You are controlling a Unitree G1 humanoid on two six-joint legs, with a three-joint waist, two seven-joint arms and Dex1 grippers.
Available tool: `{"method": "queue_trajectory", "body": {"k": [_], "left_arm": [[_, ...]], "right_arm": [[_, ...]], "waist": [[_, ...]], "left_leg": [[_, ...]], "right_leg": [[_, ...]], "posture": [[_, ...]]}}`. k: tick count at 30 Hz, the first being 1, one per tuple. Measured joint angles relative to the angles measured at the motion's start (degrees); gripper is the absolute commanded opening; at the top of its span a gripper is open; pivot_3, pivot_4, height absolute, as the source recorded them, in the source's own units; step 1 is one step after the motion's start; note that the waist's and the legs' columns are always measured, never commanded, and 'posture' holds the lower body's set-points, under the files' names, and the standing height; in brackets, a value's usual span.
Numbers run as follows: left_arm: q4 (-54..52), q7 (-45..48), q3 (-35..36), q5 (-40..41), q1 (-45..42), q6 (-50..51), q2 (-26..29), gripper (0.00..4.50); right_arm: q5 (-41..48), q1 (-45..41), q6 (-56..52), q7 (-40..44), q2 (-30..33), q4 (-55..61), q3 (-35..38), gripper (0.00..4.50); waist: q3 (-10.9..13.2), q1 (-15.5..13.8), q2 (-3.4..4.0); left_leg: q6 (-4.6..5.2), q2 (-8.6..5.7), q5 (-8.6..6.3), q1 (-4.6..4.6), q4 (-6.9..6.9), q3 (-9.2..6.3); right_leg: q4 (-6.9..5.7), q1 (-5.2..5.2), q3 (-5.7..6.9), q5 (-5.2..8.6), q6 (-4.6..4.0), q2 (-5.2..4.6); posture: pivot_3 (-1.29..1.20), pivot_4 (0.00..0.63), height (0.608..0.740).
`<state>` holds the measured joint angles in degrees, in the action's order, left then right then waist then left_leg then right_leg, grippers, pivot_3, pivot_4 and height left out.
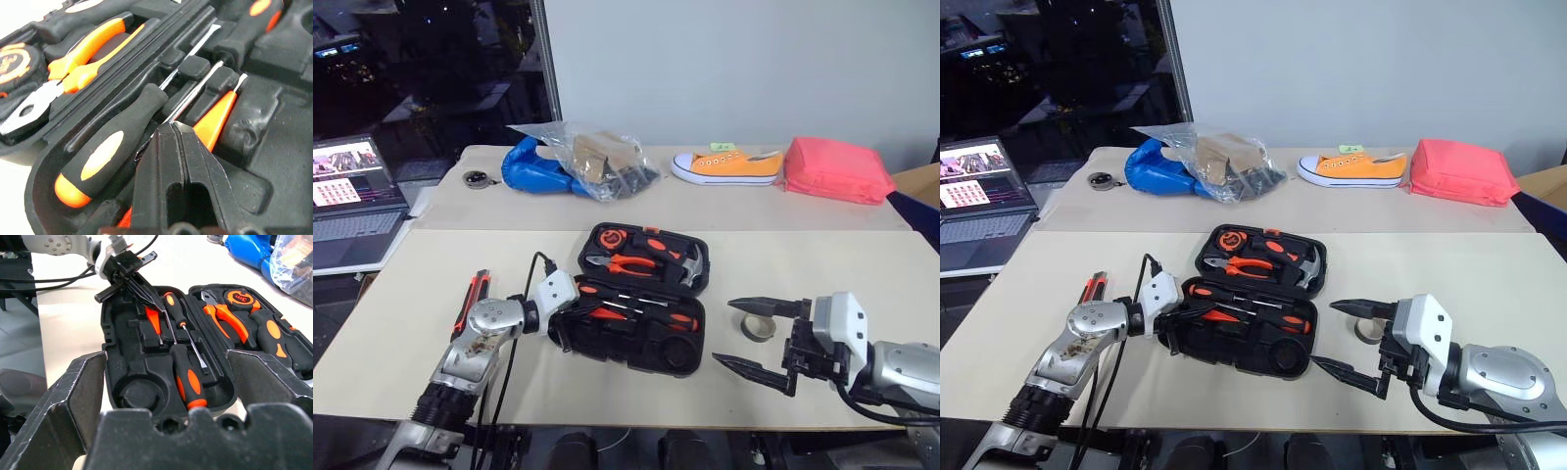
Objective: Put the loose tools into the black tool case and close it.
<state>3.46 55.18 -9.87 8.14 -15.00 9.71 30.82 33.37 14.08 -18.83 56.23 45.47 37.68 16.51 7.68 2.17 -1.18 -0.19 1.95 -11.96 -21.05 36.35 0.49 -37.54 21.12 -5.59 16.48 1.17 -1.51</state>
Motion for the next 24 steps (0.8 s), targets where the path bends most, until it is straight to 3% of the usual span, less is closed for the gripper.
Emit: {"method": "queue_trajectory", "body": {"k": [6, 9, 10, 14, 19, 24], "left_arm": [[-7.6, -3.0, 7.1, 6.5, 4.4, 8.0, 0.6, 0.02], [-14.5, -8.8, 14.6, 11.9, 5.9, 17.7, 1.0, 0.68], [-17.5, -12.6, 18.0, 12.8, 5.9, 21.5, 0.6, 1.09], [-27.5, -28.2, 29.8, 13.9, 4.8, 35.5, -1.0, 2.50], [-33.2, -38.8, 35.4, 14.8, 5.3, 52.0, -4.3, 4.37], [-33.1, -41.0, 38.3, 15.2, 7.8, 61.9, -1.5, 4.48]], "right_arm": [[0.3, 0.0, 0.0, 0.4, 0.0, 0.1, -0.1, 4.50], [0.4, -1.6, 0.1, 0.8, -0.2, -0.2, -0.8, 4.50], [0.4, -2.8, 0.3, 1.0, -0.3, -0.7, -1.6, 4.50], [0.4, -5.5, 1.0, 1.8, -0.9, -3.1, -4.7, 4.50], [-0.1, -8.6, 1.9, 3.2, -1.6, -5.8, -7.3, 4.50], [-0.7, -11.5, 2.8, 4.4, -2.3, -8.5, -9.7, 4.50]], "waist": [[0.2, 0.5, -0.11], [0.3, 0.4, -0.45], [0.3, 0.4, -0.46], [0.4, 0.0, -0.47], [0.4, -0.3, -0.56], [0.4, -0.2, -0.58]], "left_leg": [[0.13, 0.12, 0.08, -0.23, -0.07, 0.04], [0.14, 0.21, 0.09, -1.15, -0.13, -0.02], [0.14, 0.19, 0.09, -1.39, -0.12, -0.10], [-0.03, -0.08, -0.07, -1.46, -0.30, -0.19], [-0.09, -0.20, -0.12, -1.67, -0.23, -0.30], [-0.10, -0.13, -0.11, -1.49, -0.25, -0.34]], "right_leg": [[-0.07, 0.18, -0.05, -0.12, 0.21, 0.09], [-0.03, 1.12, 0.07, -0.19, 0.35, 0.22], [0.02, 1.27, 0.11, -0.22, 0.38, 0.22], [0.26, 1.20, 0.12, -0.30, 0.24, -0.04], [0.49, 1.19, 0.23, -0.36, 0.30, -0.16], [0.42, 1.15, 0.25, -0.39, 0.23, -0.01]], "posture": [[0.00, 0.150, 0.740], [0.00, 0.150, 0.740], [0.00, 0.150, 0.740], [0.00, 0.150, 0.740], [0.00, 0.150, 0.740], [0.00, 0.150, 0.740]]}}
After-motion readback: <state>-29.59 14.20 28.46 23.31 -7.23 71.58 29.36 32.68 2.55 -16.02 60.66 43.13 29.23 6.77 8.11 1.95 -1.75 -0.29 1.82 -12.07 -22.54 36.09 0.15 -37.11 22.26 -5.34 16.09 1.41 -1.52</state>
